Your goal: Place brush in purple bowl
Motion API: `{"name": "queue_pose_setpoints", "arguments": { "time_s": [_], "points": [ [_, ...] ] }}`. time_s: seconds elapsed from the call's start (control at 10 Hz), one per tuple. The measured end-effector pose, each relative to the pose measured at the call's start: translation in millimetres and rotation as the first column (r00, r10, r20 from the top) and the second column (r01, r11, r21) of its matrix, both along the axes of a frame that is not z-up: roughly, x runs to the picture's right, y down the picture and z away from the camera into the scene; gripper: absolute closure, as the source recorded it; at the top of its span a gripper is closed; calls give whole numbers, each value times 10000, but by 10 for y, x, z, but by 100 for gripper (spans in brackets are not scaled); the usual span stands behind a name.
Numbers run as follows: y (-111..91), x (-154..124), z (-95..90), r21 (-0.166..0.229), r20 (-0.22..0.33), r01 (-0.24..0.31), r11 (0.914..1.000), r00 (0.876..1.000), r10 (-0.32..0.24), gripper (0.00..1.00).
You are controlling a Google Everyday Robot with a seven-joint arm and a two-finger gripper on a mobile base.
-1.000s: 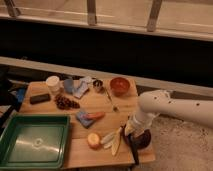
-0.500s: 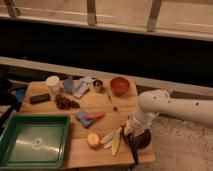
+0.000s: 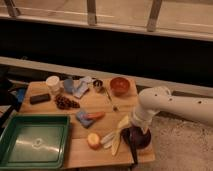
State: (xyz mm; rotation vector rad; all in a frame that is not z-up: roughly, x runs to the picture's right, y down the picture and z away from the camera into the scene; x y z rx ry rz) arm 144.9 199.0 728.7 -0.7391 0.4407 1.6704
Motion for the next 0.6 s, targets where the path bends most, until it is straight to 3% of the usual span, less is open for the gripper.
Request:
{"name": "queue_pose_setpoints", "arguments": {
  "time_s": [0.2,0.5,0.6],
  "points": [
    [-307,23,-88,634,-124,-240,9977,9996,248,20],
    [-976,5,-121,1868,-20,-1114,9761,9935,1137,20],
    [-1112,-51,-95,2046,86,-1225,9712,9923,1233,20]
  ]
}}
